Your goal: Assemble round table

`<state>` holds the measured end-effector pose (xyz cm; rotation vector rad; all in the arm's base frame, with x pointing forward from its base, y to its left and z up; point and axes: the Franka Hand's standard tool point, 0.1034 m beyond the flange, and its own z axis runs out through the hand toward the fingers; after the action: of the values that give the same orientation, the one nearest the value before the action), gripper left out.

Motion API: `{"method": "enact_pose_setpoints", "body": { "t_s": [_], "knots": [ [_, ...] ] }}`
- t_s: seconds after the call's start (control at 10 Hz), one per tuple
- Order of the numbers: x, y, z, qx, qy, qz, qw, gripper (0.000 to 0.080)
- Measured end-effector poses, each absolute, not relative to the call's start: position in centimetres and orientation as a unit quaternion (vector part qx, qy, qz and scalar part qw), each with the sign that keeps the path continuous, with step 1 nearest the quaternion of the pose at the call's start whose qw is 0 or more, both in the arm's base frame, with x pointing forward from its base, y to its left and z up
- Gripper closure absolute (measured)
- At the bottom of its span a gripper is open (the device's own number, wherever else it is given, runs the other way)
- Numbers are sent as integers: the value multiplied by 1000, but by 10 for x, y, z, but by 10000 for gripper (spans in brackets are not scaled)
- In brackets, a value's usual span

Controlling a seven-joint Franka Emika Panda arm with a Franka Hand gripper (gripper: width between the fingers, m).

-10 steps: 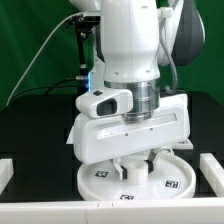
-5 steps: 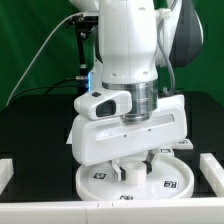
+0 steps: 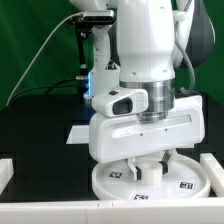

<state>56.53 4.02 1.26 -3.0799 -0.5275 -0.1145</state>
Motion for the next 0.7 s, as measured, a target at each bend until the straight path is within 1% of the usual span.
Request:
{"method": "enact_pose_setpoints", "body": {
  "t_s": [0.4,0.5,0.6,0.7],
  "knots": [
    [565,40,13,-987,-157,-35,7,392],
    [565,40,13,-987,-157,-35,7,231],
    [566,39,14,-987,-156,-35,7,166],
    [560,35,24,-990,-138,-15,12,155]
  ]
}}
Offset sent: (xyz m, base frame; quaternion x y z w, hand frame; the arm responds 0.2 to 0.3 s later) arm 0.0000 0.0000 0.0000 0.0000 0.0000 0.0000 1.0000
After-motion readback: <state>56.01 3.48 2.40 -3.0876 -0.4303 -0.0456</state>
